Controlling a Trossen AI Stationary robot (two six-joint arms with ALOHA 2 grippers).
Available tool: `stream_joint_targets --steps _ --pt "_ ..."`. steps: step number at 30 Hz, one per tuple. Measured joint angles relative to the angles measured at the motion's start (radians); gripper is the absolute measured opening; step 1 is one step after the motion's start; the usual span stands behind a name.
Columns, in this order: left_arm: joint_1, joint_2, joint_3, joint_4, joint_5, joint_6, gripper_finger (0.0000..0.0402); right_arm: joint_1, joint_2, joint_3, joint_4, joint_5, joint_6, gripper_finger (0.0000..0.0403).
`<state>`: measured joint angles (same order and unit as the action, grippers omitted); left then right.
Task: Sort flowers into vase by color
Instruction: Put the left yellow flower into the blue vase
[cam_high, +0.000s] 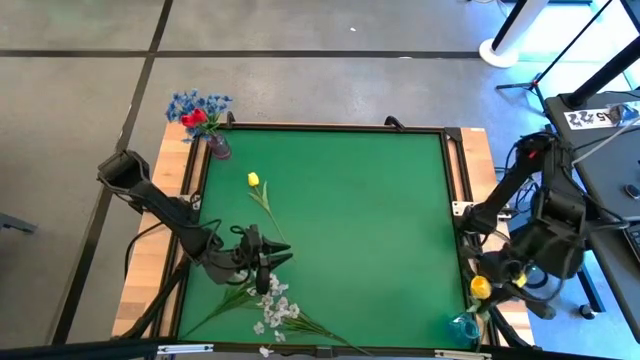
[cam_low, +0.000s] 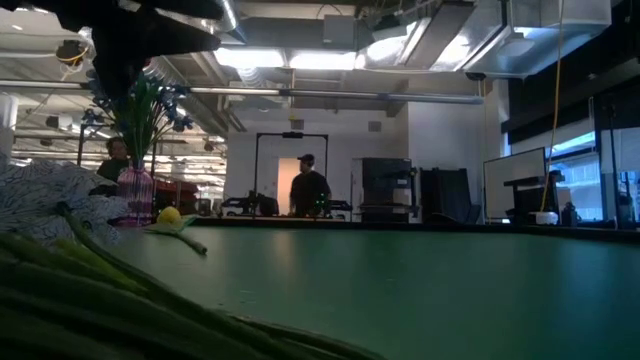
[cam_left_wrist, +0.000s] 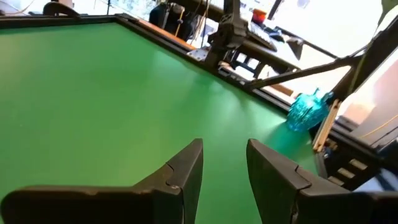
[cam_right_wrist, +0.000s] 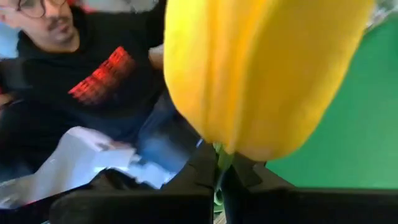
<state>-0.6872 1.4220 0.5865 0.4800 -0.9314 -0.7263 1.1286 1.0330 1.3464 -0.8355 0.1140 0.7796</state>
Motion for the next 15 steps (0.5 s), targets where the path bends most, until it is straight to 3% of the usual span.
stream_joint_targets --steps 5,9,15 --pt "0.0 0.0 0.0 0.075 0.018 0.028 0.0119 0.07 -0.017 0.0 -0.059 0.1 0.018 0.0003" --pt "-0.002 0.0 0.013 0.17 0.12 0.078 0.0119 0.096 -0.031 0.0 -0.08 0.101 0.053 0.0005" --pt "-0.039 0.0 0.158 0.085 0.205 0.122 0.0119 0.096 -0.064 0.0 -0.083 0.119 0.054 0.0003"
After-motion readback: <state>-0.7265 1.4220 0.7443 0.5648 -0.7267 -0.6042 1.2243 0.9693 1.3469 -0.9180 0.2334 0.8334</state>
